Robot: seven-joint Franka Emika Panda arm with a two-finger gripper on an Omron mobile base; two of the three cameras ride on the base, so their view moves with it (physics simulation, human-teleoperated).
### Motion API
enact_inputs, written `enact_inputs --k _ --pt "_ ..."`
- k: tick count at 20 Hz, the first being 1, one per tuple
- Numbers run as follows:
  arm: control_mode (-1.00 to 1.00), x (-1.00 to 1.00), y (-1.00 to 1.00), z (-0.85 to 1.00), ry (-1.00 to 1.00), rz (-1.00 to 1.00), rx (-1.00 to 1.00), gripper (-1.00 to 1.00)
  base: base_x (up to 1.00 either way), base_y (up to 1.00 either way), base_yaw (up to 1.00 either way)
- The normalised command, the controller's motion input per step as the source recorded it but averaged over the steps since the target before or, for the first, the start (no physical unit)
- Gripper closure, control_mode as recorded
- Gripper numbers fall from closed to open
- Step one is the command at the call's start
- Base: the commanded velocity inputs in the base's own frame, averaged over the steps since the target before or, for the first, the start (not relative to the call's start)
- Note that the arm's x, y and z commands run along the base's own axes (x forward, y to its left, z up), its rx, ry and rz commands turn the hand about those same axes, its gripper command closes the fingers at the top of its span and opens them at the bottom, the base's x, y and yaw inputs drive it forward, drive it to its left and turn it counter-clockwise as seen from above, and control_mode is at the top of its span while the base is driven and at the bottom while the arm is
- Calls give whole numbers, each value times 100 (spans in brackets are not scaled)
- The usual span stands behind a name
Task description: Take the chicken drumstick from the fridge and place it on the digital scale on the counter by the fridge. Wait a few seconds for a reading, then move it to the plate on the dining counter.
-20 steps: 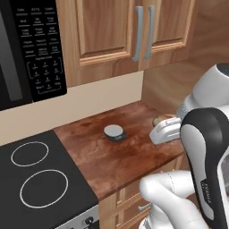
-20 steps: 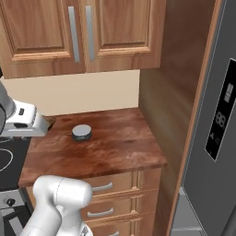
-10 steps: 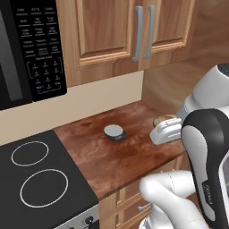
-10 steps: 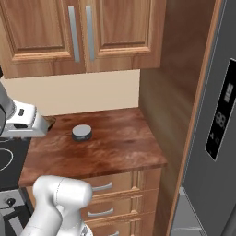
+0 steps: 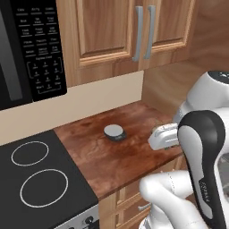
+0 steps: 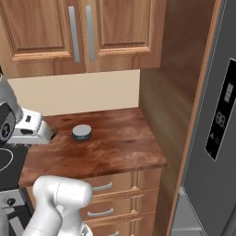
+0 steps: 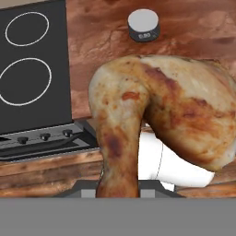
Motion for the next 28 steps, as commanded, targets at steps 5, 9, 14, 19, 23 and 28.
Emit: enact_inputs --k 5,9,14,19,23,28 --pt "-100 24 0 -71 9 0 5 100 0 0 0" --pt "-100 86 0 -40 0 0 0 100 0 0 0" --pt "-100 100 0 -30 0 0 0 100 0 0 0" --pt "-100 100 0 -32 0 0 0 100 0 0 0" --pt "-100 100 0 -34 0 0 0 100 0 0 0" --pt "-100 84 4 -34 0 0 -3 100 0 0 0"
